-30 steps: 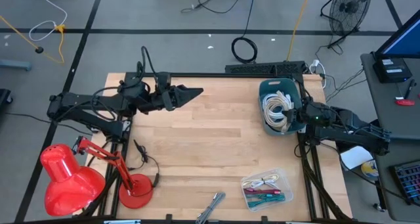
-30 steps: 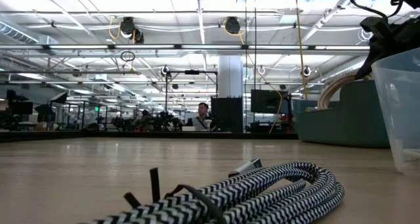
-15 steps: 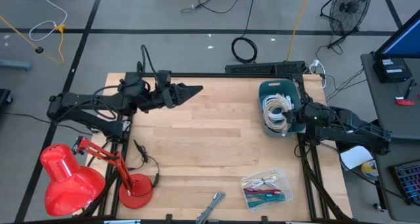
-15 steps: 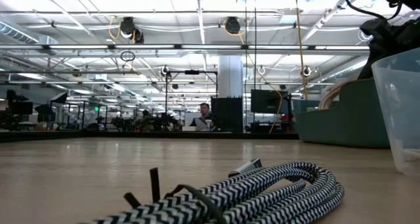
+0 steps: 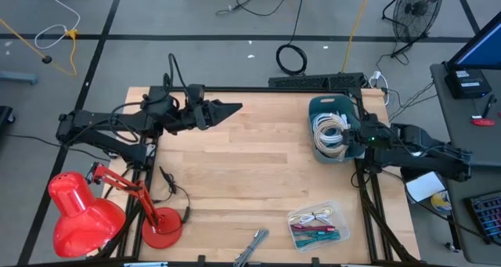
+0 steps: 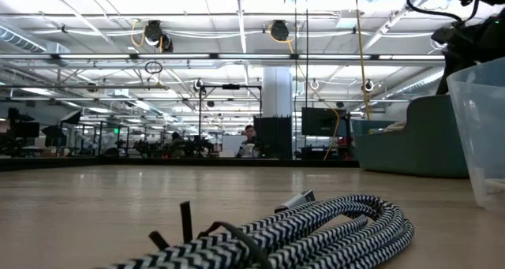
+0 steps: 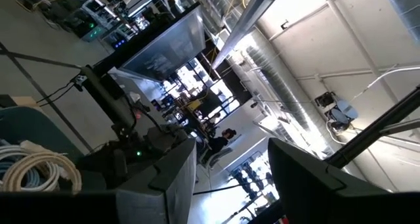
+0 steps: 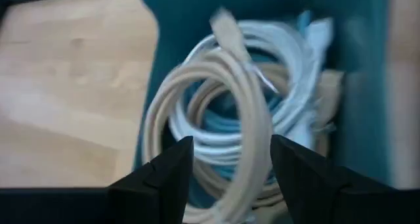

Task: Pick & Place USB Port
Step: Put the light brown hdmi cable into the blue bin, then put the white patterned charger cable into the transparent bin

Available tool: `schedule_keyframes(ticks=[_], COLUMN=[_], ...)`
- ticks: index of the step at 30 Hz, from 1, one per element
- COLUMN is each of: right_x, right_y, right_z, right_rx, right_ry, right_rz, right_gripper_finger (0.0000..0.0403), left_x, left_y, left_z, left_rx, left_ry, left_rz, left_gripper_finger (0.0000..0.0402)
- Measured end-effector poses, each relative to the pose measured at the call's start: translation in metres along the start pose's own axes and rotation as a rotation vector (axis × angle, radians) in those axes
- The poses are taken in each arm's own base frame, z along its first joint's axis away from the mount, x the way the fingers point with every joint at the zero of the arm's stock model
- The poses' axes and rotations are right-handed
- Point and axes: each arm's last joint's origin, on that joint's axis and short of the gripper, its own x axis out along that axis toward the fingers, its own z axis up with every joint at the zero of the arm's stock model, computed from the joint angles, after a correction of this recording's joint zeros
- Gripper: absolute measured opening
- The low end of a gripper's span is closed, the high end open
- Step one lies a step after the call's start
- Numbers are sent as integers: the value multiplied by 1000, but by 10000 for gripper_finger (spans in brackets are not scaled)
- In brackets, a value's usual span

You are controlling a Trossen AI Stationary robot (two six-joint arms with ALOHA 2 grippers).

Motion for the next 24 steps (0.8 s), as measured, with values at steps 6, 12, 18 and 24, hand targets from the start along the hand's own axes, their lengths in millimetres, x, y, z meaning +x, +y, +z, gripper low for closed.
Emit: schedule_keyframes(ticks=[6,12,18,24], right_x=[-13,-22,-30,-39], right_y=[16,43,90,148], right_z=[14,31,57,86], right_rx=[-76,-204,-302,-307], right_ry=[54,133,-3,-242], right_rz=[-158,-278,-83,391], right_gripper_finger=[194,194,194,194], left_x=[0,0,1,0], left_y=[0,3,5,14], left_z=[1,4,6,0], left_rx=[-5,0,14,50], left_ry=[-2,3,12,99], left_rz=[0,-3,-2,62], left_gripper_finger=[191,191,191,191])
